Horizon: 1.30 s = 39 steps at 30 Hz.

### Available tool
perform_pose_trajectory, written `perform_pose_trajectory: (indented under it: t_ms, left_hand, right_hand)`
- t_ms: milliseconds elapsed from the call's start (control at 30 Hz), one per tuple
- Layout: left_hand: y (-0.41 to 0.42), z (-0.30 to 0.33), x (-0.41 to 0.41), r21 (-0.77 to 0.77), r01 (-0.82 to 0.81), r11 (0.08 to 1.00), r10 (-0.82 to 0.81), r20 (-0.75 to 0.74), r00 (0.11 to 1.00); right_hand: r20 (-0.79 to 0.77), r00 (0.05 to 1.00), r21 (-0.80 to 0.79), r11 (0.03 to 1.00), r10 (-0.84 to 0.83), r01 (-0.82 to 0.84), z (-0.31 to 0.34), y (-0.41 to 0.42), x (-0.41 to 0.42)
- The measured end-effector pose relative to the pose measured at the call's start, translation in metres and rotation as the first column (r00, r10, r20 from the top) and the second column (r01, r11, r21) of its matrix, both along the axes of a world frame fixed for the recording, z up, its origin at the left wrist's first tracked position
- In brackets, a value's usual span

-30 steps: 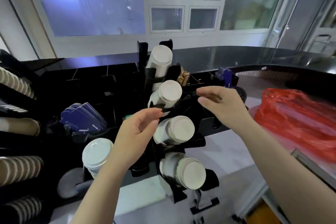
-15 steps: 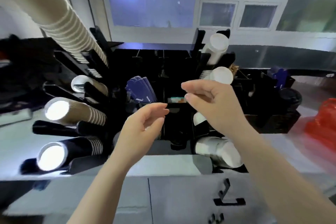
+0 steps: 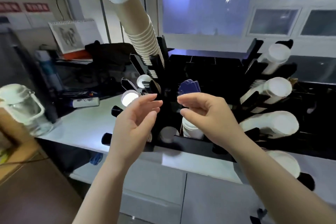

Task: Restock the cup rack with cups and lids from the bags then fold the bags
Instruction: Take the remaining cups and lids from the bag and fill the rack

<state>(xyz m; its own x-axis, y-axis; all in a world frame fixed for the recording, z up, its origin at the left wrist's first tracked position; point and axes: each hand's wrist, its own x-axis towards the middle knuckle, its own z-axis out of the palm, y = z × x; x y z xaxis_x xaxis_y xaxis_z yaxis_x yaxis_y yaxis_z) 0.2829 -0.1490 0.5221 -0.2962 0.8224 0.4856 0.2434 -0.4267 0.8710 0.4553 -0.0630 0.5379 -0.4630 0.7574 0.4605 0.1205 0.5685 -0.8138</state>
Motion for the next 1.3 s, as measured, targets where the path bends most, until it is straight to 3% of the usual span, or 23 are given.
perform_pose_trajectory:
  t_ms: [333,467,567,700,833,1133,1300]
  left_hand:
    - [0.048,0.039,-0.138,0.136,-0.024,0.990,0.027,-0.021,0.999]
    - [0.089,0.046,-0.193,0.143,0.052,0.988,-0.047,-0.039,0.998]
    - [0.133,0.056,-0.217,0.074,0.148,0.986,-0.137,-0.142,0.980]
    - [0.196,0.070,-0.233,-0.058,0.173,0.983,-0.183,-0.282,0.942]
    - [0.242,0.070,-0.236,-0.135,0.212,0.968,-0.248,-0.381,0.891]
    - [0.282,0.070,-0.222,-0.076,0.341,0.937,-0.346,-0.338,0.875]
    - [0.286,0.065,-0.209,-0.042,0.282,0.959,-0.275,-0.388,0.880]
  right_hand:
    - [-0.083,0.990,0.092,0.989,-0.110,0.118,0.050,0.044,-0.126]
    - [-0.101,0.973,0.158,0.962,-0.207,0.221,0.052,0.076,-0.170]
    - [-0.135,0.947,0.174,0.934,-0.292,0.313,0.056,0.098,-0.187]
    - [-0.165,0.924,0.120,0.923,-0.346,0.367,0.067,0.127,-0.200]
    - [-0.207,0.934,0.116,0.941,-0.291,0.318,0.083,0.151,-0.218]
    - [-0.138,0.933,0.082,0.935,-0.332,0.345,0.082,0.197,-0.232]
    - [-0.200,0.894,0.085,0.902,-0.401,0.423,0.073,0.196,-0.232]
